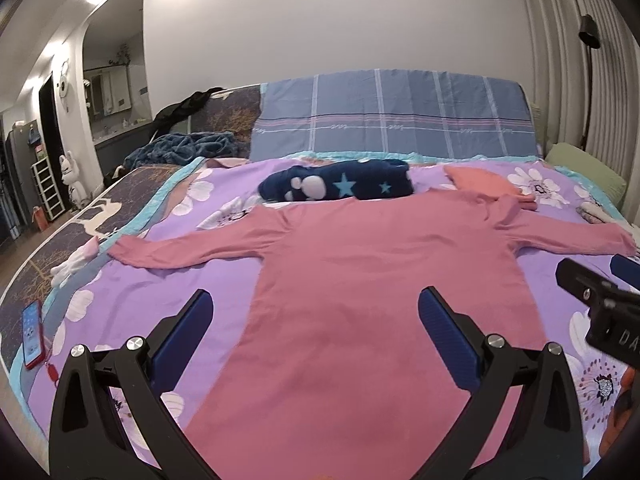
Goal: Fold small clothes
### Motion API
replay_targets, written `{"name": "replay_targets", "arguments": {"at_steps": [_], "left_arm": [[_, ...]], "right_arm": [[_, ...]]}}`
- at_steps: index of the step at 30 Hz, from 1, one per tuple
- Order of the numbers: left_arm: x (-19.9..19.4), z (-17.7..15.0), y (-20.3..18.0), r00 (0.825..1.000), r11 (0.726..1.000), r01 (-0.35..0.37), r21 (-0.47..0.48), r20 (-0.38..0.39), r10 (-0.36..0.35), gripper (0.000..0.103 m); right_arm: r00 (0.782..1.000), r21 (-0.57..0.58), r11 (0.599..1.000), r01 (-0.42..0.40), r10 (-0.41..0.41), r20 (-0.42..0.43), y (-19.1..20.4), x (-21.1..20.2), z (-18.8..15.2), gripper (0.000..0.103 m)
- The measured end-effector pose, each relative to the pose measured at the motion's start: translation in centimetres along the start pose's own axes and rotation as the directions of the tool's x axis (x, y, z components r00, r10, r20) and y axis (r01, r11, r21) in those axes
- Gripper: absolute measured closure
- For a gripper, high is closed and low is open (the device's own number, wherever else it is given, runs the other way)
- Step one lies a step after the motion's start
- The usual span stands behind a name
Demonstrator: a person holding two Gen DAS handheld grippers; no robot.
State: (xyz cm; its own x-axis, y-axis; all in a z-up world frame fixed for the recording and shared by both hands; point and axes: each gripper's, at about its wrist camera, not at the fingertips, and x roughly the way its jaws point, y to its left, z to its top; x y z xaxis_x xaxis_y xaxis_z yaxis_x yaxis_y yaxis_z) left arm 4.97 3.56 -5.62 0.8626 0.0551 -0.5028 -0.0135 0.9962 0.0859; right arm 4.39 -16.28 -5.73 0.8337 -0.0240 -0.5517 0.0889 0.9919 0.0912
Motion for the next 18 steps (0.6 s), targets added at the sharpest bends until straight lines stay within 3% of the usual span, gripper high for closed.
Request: {"name": "replay_targets", "arguments": {"at_steps": [14, 18], "left_arm": [[2.1, -1.0, 3.0, 0.997, 0.999, -0.031, -0.033, -0.072, 0.028, 0.001], [2.9, -1.2, 3.8, 0.996, 0.998, -0.029, -0.048, -0.090, 0.024, 0.001]], "right_arm": [[0.994, -0.104, 0.995, -0.002, -0.009, -0.106, 4.2, 2.1, -1.6, 0.002], [0.995, -0.108, 0.994, 0.009, -0.020, -0.101, 5.0, 2.7, -1.5, 0.002]]}}
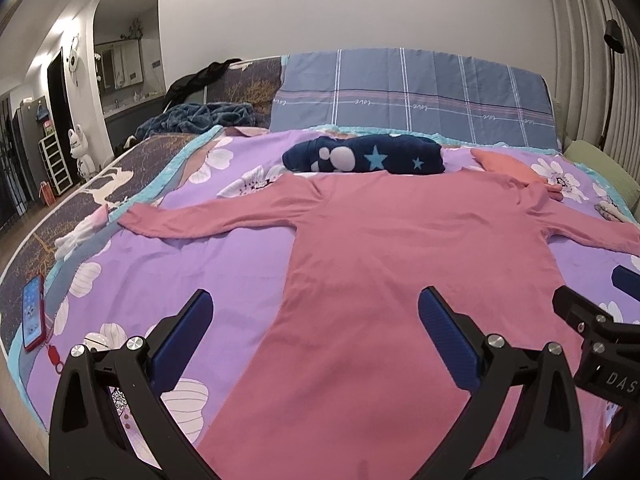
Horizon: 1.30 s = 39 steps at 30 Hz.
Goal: Fold small clothes
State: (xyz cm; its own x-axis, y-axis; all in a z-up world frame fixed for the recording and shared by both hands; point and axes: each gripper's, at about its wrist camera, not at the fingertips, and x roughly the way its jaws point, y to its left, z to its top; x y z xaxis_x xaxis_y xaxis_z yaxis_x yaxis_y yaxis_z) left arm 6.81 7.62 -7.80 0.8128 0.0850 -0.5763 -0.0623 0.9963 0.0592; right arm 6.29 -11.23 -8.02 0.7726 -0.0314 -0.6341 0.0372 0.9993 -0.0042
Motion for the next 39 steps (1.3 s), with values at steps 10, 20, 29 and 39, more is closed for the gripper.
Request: {"name": "replay_targets", "arguments": {"at_steps": [10, 20, 29, 39], "left_arm": [[1.7, -0.3, 1.4, 0.999, 0.999, 0.026, -0.032, -0.029, -0.026, 0.001], [2.7, -0.4, 2.4, 0.998, 0.997, 0.055, -0.048, -0.021, -0.056, 0.001], [2.9, -0.1, 2.6, 0.998, 0.997, 0.066, -0.046, -0.014, -0.067, 0.001], [3.4, 0.3, 2.5, 0.996, 0.995, 0.088, -0.044, -0.013, -0.089, 0.001]], "right_arm": [[1.000, -0.005, 1.000, 0.018, -0.018, -0.008, 1.2, 1.1, 0.2, 0.002], [0.999, -0.005, 0.999, 0.035, -0.035, -0.013, 1.5, 2.2, 0.7, 0.002], [0.999, 0.000, 0.999, 0.048, -0.048, -0.012, 1.3, 2.9, 0.9, 0.002], [0.998, 0.018, 0.998, 0.066, -0.066, -0.010, 0.7, 3.5, 1.3, 0.002]]}}
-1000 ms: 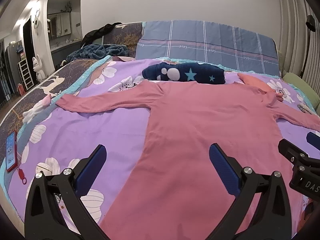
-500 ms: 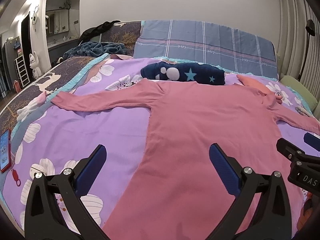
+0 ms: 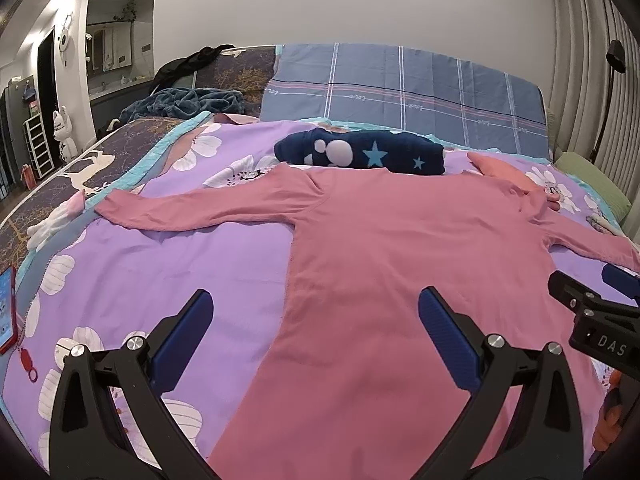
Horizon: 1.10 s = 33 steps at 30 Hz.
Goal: Fold small clothes
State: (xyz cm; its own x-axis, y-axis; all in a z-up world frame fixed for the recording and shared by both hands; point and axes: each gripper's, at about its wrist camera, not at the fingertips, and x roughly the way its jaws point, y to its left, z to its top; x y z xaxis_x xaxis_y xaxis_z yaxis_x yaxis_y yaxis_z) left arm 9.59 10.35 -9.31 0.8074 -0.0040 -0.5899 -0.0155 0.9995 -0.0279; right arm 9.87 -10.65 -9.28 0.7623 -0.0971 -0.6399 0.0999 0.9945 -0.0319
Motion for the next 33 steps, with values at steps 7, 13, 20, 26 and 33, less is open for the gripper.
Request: {"name": "replay_targets", "arguments": {"at_steps": [7, 13, 20, 26, 33], "left_arm": [[0.1, 0.0, -0.2, 1.000, 1.000, 0.013, 0.007, 0.000, -0.013, 0.001], [0.2, 0.1, -0.3, 1.000, 1.000, 0.020, 0.010, -0.004, -0.020, 0.004], [0.8, 0.0, -0.3, 0.999, 0.999, 0.033, 0.015, -0.013, -0.033, 0.009], [2.6, 0.2, 1.3, 0.997, 0.998, 0.053, -0.028, -0.052, -0.055, 0.020], [7.2, 0.3, 9.1, 0.986, 0.971, 0.037, -0.236, -0.151, -0.074, 0.039]], "right_arm": [[1.000, -0.010, 1.000, -0.007, 0.007, 0.001, 0.1, 0.2, 0.0, 0.002], [1.000, -0.005, 1.000, -0.003, 0.003, 0.001, 0.0, 0.3, 0.0, 0.002], [1.000, -0.007, 1.000, 0.012, -0.012, 0.002, -0.1, 0.6, 0.1, 0.002], [0.999, -0.016, 0.999, 0.030, -0.029, 0.016, -0.3, 0.7, 0.3, 0.002], [0.999, -0.017, 1.000, 0.014, -0.013, 0.029, -1.4, 1.1, 1.0, 0.018]]}}
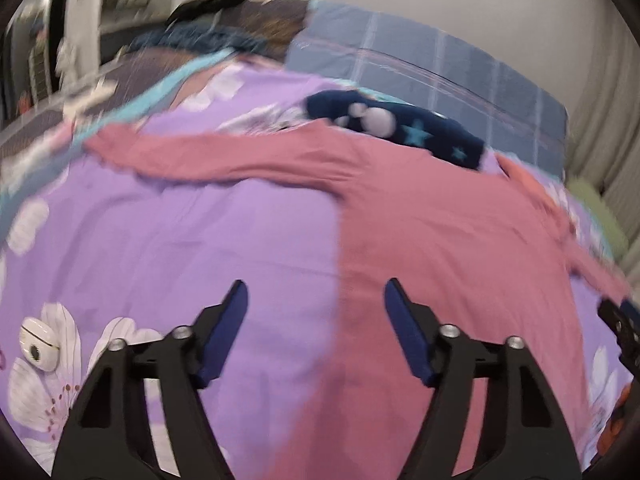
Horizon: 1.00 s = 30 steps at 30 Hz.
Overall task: Fold small clothes
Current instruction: 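Grasp the pink shirt sleeve cuff with the left gripper and fold it across the body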
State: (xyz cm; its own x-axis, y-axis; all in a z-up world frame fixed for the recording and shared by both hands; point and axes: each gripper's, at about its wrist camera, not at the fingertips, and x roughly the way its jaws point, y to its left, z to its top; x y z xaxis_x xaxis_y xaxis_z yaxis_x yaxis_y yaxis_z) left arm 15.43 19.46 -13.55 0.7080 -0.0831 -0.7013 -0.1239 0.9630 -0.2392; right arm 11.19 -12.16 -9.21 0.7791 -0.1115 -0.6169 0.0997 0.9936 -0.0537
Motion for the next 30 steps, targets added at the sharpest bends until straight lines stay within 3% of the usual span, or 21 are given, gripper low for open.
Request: {"name": "replay_targets", "arguments": {"at_steps": [1, 3, 5, 6, 9, 13, 15, 17, 22, 23, 25, 28, 29, 30], "left_arm": [[0.4, 0.4, 1.8, 1.000, 0.999, -0.002, -0.047, -0.008, 0.002, 0.047], [1.5, 1.8, 7.1, 0.999, 0.981, -0.035, -0.191, -0.022, 0.031, 0.062], [2.3, 3.2, 12.7, 0.997, 0.942, -0.083, -0.324, -0.027, 0.078, 0.066], [2.5, 3.8, 14.7, 0.995, 0.924, -0.102, -0.367, -0.030, 0.098, 0.067], [3.6, 5.9, 20.1, 0.988, 0.879, -0.148, -0.453, -0.025, 0.153, 0.067], [6.1, 9.2, 23.6, 0.992, 0.844, -0.105, -0.526, 0.002, 0.125, 0.064], [8.1, 10.8, 24.5, 0.989, 0.819, -0.124, -0.560, -0.006, 0.146, 0.062], [10.1, 12.3, 25.4, 0.980, 0.792, -0.176, -0.584, -0.030, 0.195, 0.062], [12.2, 15.0, 27.2, 0.956, 0.756, -0.250, -0.605, -0.027, 0.293, 0.062], [12.5, 15.4, 27.3, 0.949, 0.754, -0.267, -0.601, -0.029, 0.313, 0.067], [12.7, 16.1, 27.4, 0.937, 0.756, -0.308, -0.578, -0.048, 0.345, 0.099], [11.4, 17.4, 25.3, 0.954, 0.806, -0.250, -0.537, 0.005, 0.300, 0.101], [10.2, 18.4, 22.9, 0.960, 0.856, -0.218, -0.469, 0.053, 0.274, 0.101], [9.5, 19.0, 21.2, 0.963, 0.884, -0.203, -0.422, 0.078, 0.259, 0.101]], "right_arm": [[1.000, 0.004, 1.000, 0.000, 0.000, 0.006, -0.3, 0.1, 0.1, 0.023], [1.000, 0.022, 1.000, -0.010, 0.010, 0.016, -1.4, 0.4, 0.3, 0.050], [1.000, 0.054, 0.998, -0.022, 0.022, 0.006, -2.8, 1.1, 0.4, 0.072], [1.000, 0.071, 0.997, -0.029, 0.030, -0.008, -3.7, 1.7, 0.4, 0.076], [0.999, 0.083, 0.996, -0.028, 0.031, -0.037, -4.8, 2.8, 0.3, 0.079], [0.999, 0.073, 0.997, 0.024, -0.021, -0.045, -5.5, 4.0, 0.6, 0.079], [0.998, 0.069, 0.997, 0.036, -0.033, -0.050, -5.4, 4.5, 1.0, 0.073], [0.998, 0.059, 0.997, 0.040, -0.037, -0.049, -5.3, 4.9, 1.4, 0.071], [0.999, 0.025, 0.999, 0.036, -0.035, -0.030, -4.8, 5.4, 2.0, 0.061], [0.999, 0.020, 0.999, 0.036, -0.036, -0.025, -4.7, 5.5, 2.1, 0.061], [0.999, 0.018, 0.999, 0.036, -0.036, -0.026, -4.8, 5.9, 2.2, 0.061], [0.999, 0.024, 0.999, 0.029, -0.028, -0.027, -5.1, 6.2, 2.3, 0.061], [0.999, 0.022, 0.999, 0.029, -0.028, -0.025, -5.1, 6.2, 2.3, 0.061], [0.999, 0.019, 0.999, 0.029, -0.029, -0.020, -5.3, 6.2, 2.4, 0.061]]}}
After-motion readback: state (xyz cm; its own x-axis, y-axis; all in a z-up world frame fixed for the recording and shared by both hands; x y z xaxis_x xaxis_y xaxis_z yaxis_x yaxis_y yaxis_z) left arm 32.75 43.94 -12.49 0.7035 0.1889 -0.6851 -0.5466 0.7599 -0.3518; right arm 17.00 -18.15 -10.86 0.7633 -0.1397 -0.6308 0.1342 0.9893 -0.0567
